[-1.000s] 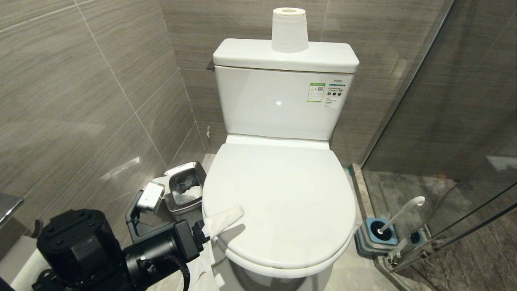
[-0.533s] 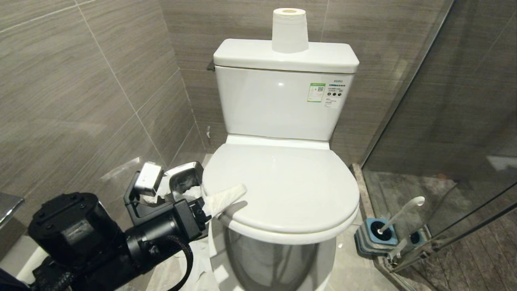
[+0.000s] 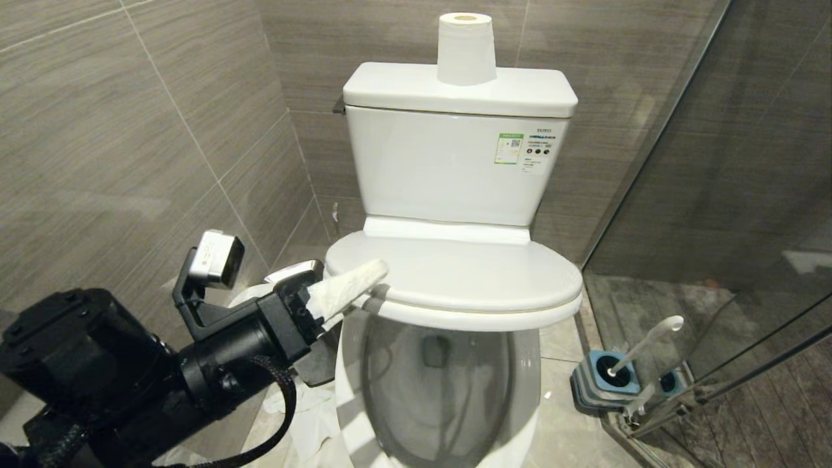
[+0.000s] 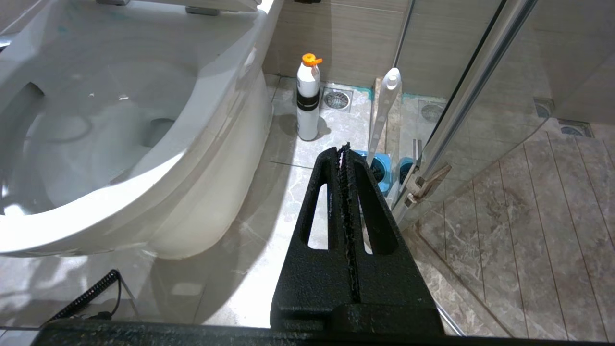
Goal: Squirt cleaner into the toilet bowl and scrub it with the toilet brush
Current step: Use the left hand to lift the toilet lid slightly
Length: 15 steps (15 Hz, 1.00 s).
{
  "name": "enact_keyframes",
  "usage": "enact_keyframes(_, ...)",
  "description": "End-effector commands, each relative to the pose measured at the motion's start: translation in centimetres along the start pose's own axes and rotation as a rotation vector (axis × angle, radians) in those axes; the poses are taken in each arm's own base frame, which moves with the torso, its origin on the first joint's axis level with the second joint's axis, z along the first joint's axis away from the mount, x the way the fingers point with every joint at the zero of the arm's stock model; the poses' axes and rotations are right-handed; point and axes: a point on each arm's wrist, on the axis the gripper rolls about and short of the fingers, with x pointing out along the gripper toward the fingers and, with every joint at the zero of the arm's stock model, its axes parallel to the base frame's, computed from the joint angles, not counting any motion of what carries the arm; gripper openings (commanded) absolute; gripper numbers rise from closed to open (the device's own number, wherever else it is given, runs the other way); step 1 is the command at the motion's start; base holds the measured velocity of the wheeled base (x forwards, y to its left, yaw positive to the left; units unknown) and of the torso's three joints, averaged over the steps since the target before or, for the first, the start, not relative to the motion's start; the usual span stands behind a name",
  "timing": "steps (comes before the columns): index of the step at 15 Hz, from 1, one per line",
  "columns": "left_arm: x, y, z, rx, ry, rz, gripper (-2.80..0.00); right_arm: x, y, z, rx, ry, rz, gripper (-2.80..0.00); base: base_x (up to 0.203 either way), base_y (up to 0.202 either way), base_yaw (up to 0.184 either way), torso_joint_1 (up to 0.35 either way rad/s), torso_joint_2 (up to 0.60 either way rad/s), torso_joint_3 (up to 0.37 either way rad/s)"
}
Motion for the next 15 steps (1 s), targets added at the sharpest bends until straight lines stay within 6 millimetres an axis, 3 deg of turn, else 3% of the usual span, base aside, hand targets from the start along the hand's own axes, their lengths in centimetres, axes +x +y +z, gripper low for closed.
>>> enact_keyframes(1,-0.1,-0.8,0.7,0.014,-0.032,-0.031,0.00,0.0,0.0,0.0,0.000,0.001,0.000,-2.80,0.000,0.000,0.000,0.000,0.00,0.000)
enact_keyframes(6,2.1,-0.6,2.4,0.091,-0.091,-0.063,0.00,0.0,0.0,0.0,0.000,0.002,0.000,-2.80,0.000,0.000,0.000,0.000,0.00,0.000)
enact_keyframes(8,3.2,-0.5,4.0,0.140,-0.143,-0.081,0.00,0.0,0.0,0.0,0.000,0.001,0.000,-2.80,0.000,0.000,0.000,0.000,0.00,0.000)
enact_keyframes(15,5.9,1.9,7.7,0.207,-0.240,-0.069,0.00,0.0,0.0,0.0,0.000,0.000,0.000,-2.80,0.000,0.000,0.000,0.000,0.00,0.000)
